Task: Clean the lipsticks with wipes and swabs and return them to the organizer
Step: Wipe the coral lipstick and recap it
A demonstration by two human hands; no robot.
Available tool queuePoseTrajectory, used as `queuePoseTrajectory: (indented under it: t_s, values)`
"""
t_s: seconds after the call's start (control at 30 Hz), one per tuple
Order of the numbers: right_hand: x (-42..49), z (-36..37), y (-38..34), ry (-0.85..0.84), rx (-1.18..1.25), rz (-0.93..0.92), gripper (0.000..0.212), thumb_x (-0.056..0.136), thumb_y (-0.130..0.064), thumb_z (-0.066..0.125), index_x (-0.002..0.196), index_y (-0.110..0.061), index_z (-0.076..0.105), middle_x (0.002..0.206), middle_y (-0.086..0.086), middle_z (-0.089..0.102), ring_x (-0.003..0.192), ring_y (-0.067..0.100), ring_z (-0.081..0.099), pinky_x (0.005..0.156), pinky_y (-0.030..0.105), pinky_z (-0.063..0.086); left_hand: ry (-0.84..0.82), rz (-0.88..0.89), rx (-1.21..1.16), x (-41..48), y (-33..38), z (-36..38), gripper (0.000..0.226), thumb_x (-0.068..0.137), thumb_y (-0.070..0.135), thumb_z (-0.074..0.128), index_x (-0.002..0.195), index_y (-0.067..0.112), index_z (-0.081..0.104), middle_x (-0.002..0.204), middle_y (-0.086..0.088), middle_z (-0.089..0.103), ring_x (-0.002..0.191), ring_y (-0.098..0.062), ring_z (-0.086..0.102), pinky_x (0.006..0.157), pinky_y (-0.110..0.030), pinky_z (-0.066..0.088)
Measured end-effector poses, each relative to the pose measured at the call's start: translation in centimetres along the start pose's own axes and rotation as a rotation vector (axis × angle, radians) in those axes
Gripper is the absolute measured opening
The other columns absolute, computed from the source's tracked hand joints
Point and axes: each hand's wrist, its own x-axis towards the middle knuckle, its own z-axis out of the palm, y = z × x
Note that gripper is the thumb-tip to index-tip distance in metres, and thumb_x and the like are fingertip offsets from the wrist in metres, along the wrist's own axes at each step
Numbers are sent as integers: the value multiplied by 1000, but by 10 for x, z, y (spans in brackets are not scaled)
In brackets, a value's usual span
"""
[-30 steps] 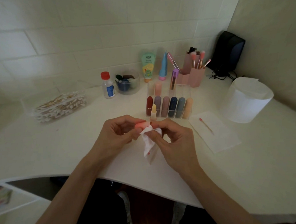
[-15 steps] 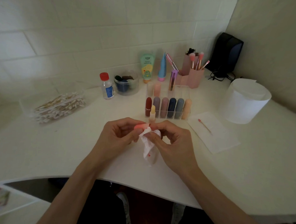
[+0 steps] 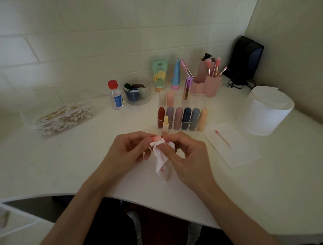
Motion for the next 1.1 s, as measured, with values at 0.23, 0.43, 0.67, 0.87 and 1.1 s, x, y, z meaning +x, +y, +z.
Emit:
queuePoseTrajectory:
  t_s: [0.23,0.43,0.67,0.87,1.1]
  values:
    - [1,1,-1,5,-31,-4,31,92,-40,70,109,-15,77,97,-6,76,91,15,72,81,34,60,14,-21,8,0,1,0,24,96,22,60,114,13,73,85,-5,75,59,-18,59,54,-21,46]
    - [0,1,2,5,-29,-46,26,93,-34,72,108,-13,77,96,-4,76,90,16,71,80,34,60,31,-30,33,0,-2,0,27,98,23,56,103,7,77,69,0,70,55,-15,53,54,-19,41]
    - [1,2,4,1,-56,17,40,92,-48,70,110,-13,76,98,-3,76,90,12,71,83,29,60,27,-49,11,0,0,0,26,93,25,61,111,10,72,90,-2,76,61,-31,62,55,-25,48]
    - [-1,0,-1,0,-43,-39,17,93,-33,73,106,-23,74,96,-10,74,91,10,70,81,20,57,26,-24,50,-1,1,1,32,98,24,52,97,2,75,61,6,66,49,-6,47,51,-15,36]
    - [1,0,1,-10,-36,18,31,92,-41,69,110,-18,76,100,-8,76,93,11,71,84,25,60,76,10,38,-2,3,0,28,87,25,66,110,9,72,91,-2,77,66,-19,66,58,-20,50]
